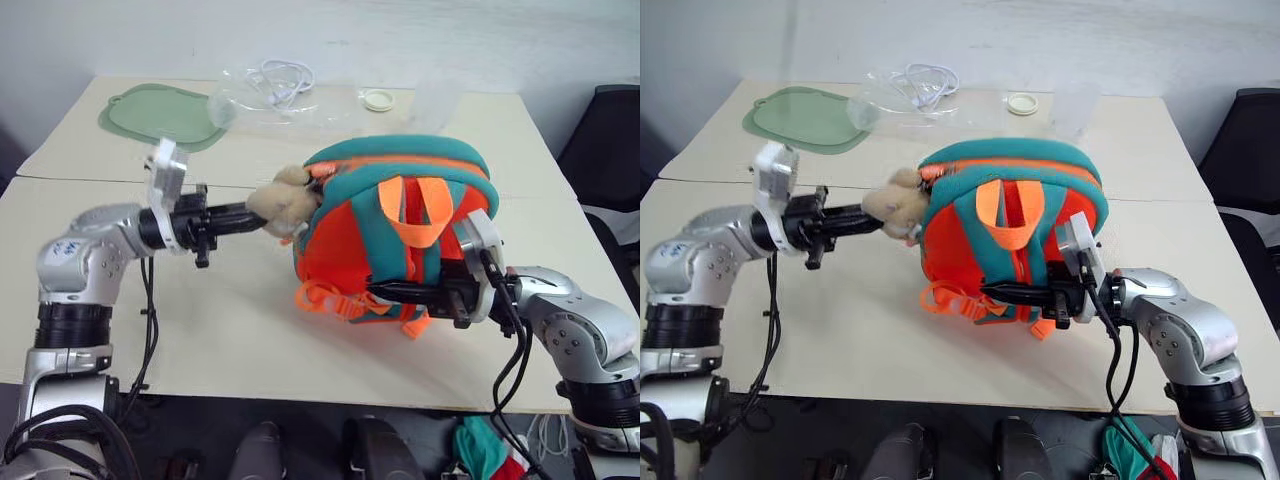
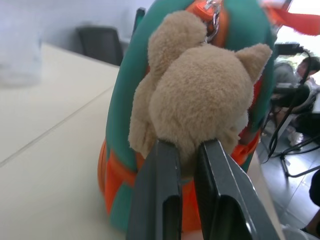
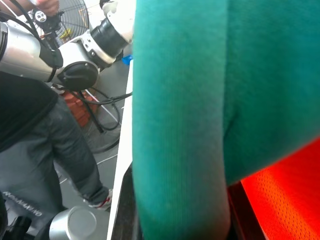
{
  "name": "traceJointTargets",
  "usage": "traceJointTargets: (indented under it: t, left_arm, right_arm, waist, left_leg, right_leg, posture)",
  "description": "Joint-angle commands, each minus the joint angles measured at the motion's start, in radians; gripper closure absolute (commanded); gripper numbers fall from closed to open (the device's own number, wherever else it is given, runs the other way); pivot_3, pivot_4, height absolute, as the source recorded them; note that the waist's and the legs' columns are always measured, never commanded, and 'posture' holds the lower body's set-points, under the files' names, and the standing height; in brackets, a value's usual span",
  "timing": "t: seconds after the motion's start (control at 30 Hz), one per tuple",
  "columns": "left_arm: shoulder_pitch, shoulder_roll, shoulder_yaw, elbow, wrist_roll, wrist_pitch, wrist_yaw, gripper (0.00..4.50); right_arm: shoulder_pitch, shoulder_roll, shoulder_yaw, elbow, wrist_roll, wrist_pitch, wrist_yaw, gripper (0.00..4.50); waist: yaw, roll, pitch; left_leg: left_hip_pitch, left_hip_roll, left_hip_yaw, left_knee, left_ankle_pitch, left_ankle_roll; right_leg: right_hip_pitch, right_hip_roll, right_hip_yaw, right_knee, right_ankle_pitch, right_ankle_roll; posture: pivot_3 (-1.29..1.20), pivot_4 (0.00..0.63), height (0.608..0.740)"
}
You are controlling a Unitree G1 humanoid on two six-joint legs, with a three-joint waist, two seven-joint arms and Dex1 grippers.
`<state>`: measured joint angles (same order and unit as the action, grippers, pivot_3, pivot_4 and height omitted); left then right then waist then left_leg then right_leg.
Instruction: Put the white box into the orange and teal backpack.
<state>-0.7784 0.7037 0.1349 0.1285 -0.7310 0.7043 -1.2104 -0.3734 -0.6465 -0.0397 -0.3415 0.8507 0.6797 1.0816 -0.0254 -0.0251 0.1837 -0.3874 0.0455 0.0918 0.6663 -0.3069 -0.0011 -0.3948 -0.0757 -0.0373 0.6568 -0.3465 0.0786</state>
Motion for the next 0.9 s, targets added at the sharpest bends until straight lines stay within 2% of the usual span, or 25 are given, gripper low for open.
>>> traceJointTargets:
  t: [0.03,0.1,0.3,0.5,0.67,0.73,0.8,0.9]
  left_arm:
    - [-0.101,0.012,0.129,0.042,-0.1,0.064,0.06,4.35]
    - [-0.121,0.045,0.152,0.094,-0.091,0.082,0.065,4.35]
    - [-0.022,0.219,0.069,0.253,0.039,0.094,-0.06,4.35]
    - [0.012,0.256,0.017,0.358,0.111,0.093,-0.103,4.35]
    - [0.181,0.335,-0.147,0.264,0.242,-0.004,-0.231,4.35]
    - [0.223,0.322,-0.169,0.248,0.272,-0.039,-0.213,4.35]
    - [0.231,0.242,-0.148,0.273,0.295,-0.105,-0.109,4.35]
    - [0.248,0.177,-0.127,0.249,0.304,-0.169,-0.068,4.35]
  right_arm:
    - [0.002,0.026,-0.026,-0.028,0.001,-0.036,-0.028,4.49]
    - [0.005,0.038,-0.028,-0.029,-0.001,-0.04,-0.043,4.49]
    - [0.017,0.087,-0.041,-0.035,0.002,-0.065,-0.102,4.49]
    - [0.032,0.119,-0.05,-0.043,0.01,-0.08,-0.148,4.49]
    - [0.05,0.131,-0.051,-0.042,0.001,-0.105,-0.159,4.49]
    - [0.057,0.134,-0.052,-0.04,-0.002,-0.114,-0.16,4.49]
    - [0.066,0.138,-0.045,-0.037,-0.007,-0.126,-0.158,4.49]
    - [0.074,0.139,-0.037,-0.04,-0.01,-0.132,-0.155,4.49]
  waist:
    - [-0.003,0.0,0.0]
    - [-0.005,0.0,0.0]
    - [-0.009,0.001,0.0]
    - [0.0,0.0,0.0]
    - [-0.013,0.0,0.0]
    - [-0.012,0.0,0.0]
    - [-0.005,0.0,0.0]
    - [0.002,0.0,0.0]
  left_leg:
    - [0.0,0.0,0.0,0.0,0.0,0.0]
    - [0.0,0.001,0.0,0.0,0.0,-0.001]
    - [0.001,0.001,0.001,-0.001,0.001,-0.002]
    - [0.0,0.001,0.001,-0.001,0.001,-0.001]
    - [0.001,0.001,0.003,-0.003,0.0,-0.001]
    - [0.001,0.001,0.003,-0.003,0.001,-0.001]
    - [0.001,0.001,0.002,-0.003,0.001,-0.001]
    - [0.001,0.001,0.001,-0.002,0.001,-0.001]
  right_leg:
    - [0.0,0.0,0.0,0.0,0.0,0.0]
    - [0.0,0.001,0.0,0.0,0.0,0.0]
    - [-0.002,0.002,0.001,0.001,0.0,0.0]
    - [-0.002,0.001,0.001,0.001,0.0,-0.001]
    - [-0.002,0.001,0.003,0.001,0.0,-0.001]
    - [-0.003,0.001,0.003,0.002,-0.001,-0.002]
    - [-0.003,0.001,0.002,0.001,-0.001,-0.003]
    - [-0.003,-0.001,0.001,0.001,-0.002,-0.003]
  posture:
    - [0.0,0.15,0.74]
    - [0.0,0.15,0.74]
    - [0.0,0.15,0.74]
    - [0.0,0.15,0.74]
    - [0.0,0.15,0.74]
    - [0.0,0.15,0.74]
    - [0.0,0.15,0.74]
    - [0.0,0.15,0.74]
